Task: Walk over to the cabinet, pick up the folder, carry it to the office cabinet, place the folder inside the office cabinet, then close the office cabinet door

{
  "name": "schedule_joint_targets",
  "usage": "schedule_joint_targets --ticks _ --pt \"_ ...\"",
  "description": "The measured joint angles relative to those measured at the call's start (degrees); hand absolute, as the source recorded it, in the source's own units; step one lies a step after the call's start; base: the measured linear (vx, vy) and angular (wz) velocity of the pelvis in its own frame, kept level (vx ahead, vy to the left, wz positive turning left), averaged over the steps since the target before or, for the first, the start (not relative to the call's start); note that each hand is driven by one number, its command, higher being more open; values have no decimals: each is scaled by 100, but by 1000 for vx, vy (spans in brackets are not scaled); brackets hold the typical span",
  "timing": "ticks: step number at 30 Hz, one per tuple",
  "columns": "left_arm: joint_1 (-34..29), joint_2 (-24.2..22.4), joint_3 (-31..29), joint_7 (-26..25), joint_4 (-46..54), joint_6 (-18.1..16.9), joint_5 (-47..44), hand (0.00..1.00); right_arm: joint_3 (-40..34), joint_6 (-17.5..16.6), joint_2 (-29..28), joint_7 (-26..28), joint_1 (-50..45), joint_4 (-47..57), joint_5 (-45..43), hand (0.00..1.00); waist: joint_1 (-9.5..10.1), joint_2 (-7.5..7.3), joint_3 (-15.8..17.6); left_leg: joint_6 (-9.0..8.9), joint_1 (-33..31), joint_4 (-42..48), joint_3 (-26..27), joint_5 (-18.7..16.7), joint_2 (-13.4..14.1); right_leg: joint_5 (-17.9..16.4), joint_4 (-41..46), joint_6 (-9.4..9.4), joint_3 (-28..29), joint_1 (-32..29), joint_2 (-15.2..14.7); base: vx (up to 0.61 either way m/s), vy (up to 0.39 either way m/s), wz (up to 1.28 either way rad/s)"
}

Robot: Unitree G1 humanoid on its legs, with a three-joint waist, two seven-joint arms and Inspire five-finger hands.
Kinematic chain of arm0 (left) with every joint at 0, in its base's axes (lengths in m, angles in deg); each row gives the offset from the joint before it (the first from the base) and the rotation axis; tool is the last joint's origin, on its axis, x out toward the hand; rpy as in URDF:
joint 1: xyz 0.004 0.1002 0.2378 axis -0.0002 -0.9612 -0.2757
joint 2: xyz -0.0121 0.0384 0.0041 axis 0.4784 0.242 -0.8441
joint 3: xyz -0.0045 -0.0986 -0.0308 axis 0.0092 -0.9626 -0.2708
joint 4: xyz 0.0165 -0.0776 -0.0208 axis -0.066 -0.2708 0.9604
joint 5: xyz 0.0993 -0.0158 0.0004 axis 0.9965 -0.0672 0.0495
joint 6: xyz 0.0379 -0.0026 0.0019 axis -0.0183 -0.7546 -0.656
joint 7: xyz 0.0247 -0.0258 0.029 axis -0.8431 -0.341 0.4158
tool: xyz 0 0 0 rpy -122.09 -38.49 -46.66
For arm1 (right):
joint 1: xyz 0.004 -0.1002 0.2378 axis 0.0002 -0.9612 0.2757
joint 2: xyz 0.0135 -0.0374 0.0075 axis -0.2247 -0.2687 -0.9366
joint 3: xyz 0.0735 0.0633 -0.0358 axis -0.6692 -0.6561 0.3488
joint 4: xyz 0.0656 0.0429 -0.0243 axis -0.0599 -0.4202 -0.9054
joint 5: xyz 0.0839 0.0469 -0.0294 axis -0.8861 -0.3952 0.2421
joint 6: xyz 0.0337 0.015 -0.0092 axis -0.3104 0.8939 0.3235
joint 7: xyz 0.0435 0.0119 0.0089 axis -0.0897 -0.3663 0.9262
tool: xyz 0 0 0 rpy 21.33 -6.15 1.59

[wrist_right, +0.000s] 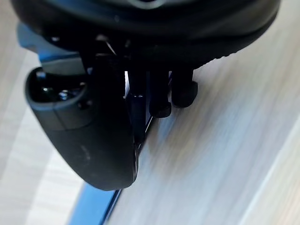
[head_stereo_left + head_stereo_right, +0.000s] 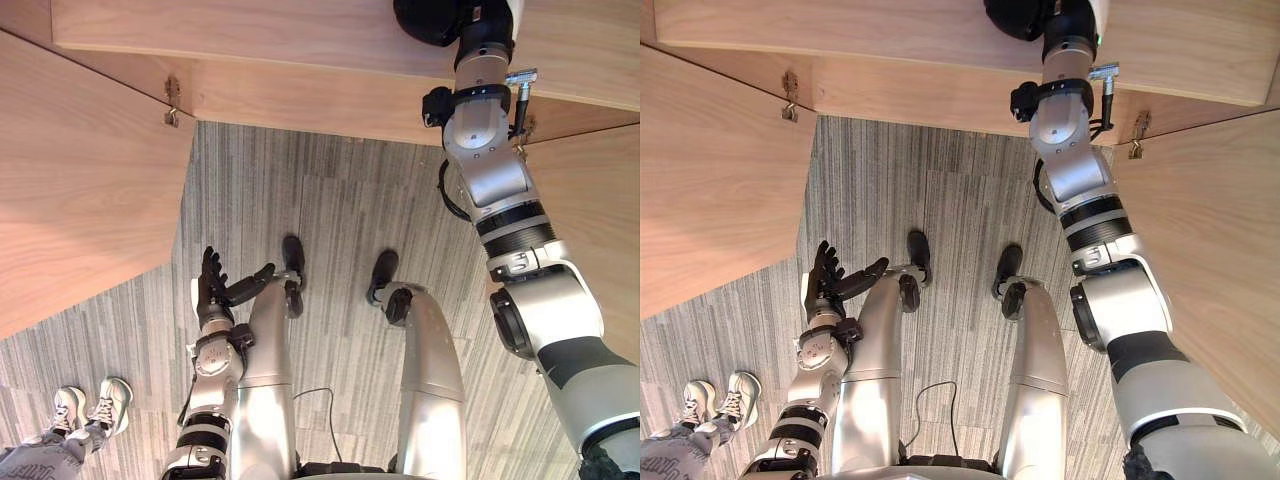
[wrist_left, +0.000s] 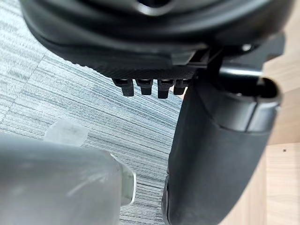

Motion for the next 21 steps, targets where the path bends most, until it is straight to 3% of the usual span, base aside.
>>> schedule_joint_targets --ticks 4,8,10,12,13,15,16,18,21 --pt "74 -47 -105 -4 -142 36 5 100 -326 102 -89 -109 -638 967 -215 0 -4 -3 -1 8 60 48 -18 3 7 32 14 -52 -25 98 0 -29 -2 1" --pt "75 -11 -107 31 -613 299 145 100 -490 59 -529 -66 -2624 2653 -242 0 -94 -16 4 21 906 -124 -1 -99 37 22 -314 -36 -96 1014 49 17 -3 -1" --pt "-131 -23 -108 46 -755 380 265 100 -415 -29 -782 86 -3761 3240 -237 0 -125 -111 -55 3 1530 -284 77 -216 74 -32 -561 46 -81 1634 103 41 -12 -11" --pt "-507 -4 -122 69 -772 387 389 100 -153 -227 -1073 329 -5081 3749 -223 0 -179 -337 -230 -8 2250 -611 221 -343 116 -51 -974 72 -106 2326 128 73 -8 -24" --pt "-704 47 -120 113 -818 405 489 100 -5 -313 -1218 533 -5698 3858 -203 0 -228 -484 -386 -15 2633 -859 323 -327 137 38 -1249 89 -110 2659 139 109 -1 -31" --pt "-896 64 -86 222 -1096 453 594 100 78 -447 -1451 823 -6622 3874 24 0 -276 -565 -666 -23 3270 -1281 466 -261 176 265 -1857 115 -76 3294 264 165 21 -33" --pt "-928 61 -84 280 -1269 466 641 100 61 -500 -1549 932 -6967 3824 122 100 -290 -589 -764 -26 3571 -1512 551 -231 182 371 -2156 132 -33 3579 319 183 39 -33" --pt "-1026 83 -84 306 -1532 497 718 100 52 -610 -1706 1091 -7427 3574 234 100 -334 -637 -985 -44 4014 -1917 721 -164 172 558 -2669 170 81 3978 402 215 58 -36" --pt "-1217 151 -83 405 -2056 560 827 100 -298 -701 -1959 1417 -7780 2107 361 100 -566 -628 -1353 -48 4929 -2742 1070 3 50 972 -3723 272 308 4823 484 231 68 -43"
